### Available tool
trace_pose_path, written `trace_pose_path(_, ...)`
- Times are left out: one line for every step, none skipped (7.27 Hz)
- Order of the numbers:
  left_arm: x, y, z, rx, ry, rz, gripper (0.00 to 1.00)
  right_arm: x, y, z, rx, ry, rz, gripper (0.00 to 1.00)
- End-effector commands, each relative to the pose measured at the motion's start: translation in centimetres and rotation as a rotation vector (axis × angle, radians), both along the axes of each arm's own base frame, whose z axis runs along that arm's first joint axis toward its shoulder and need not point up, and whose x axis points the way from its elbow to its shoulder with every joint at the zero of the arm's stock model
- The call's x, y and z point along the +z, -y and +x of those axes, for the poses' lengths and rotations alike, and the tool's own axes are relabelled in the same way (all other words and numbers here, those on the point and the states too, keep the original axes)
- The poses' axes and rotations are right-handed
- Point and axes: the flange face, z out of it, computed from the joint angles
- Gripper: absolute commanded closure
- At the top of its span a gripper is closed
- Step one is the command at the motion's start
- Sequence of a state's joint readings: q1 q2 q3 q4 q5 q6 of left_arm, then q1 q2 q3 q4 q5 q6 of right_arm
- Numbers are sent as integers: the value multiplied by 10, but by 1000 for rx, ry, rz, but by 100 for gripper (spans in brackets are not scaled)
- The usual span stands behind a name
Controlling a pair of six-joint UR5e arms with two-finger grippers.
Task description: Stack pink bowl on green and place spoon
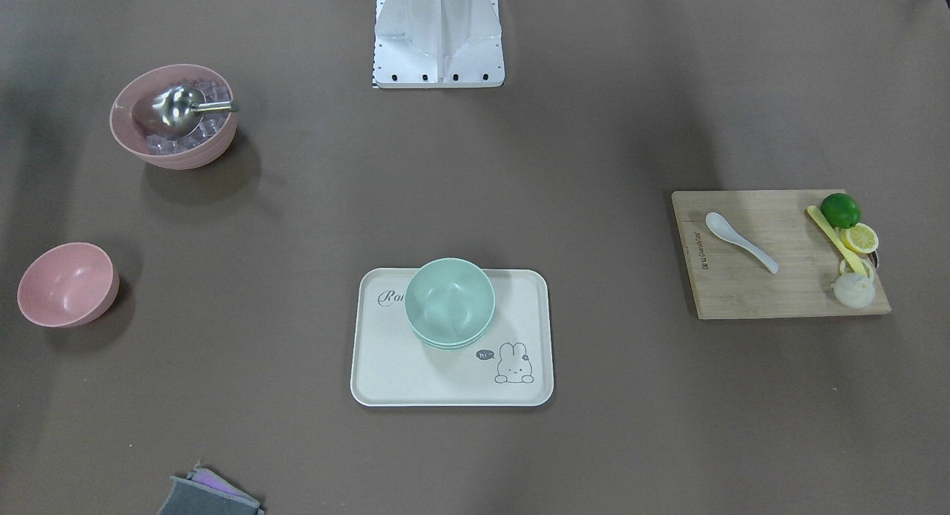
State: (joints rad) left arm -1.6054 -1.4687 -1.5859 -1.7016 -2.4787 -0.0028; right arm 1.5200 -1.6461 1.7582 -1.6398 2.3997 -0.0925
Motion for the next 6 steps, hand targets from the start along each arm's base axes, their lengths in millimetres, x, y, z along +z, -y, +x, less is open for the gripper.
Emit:
trace_pose_path(-1,-2,0,-3,-8,1,1,6,-4,0,2,11,-16,0)
trace_pose_path(1,-3,2,-1,-29,-3,1,7,-6,0,0,12,-14,0)
trace_pose_path(-6,-2,1,4,-31,29,1,5,-5,0,2,13,-13,0)
trace_pose_path(-1,-12,3,0,-64,11,1,1,-3,0,1,18,-6,0)
trace_pose_path(-12,-10,3,1,-69,41,1,3,-1,-1,0,17,-9,0)
trace_pose_path(-25,-23,3,-2,-64,112,1,2,-1,-1,2,20,-10,0)
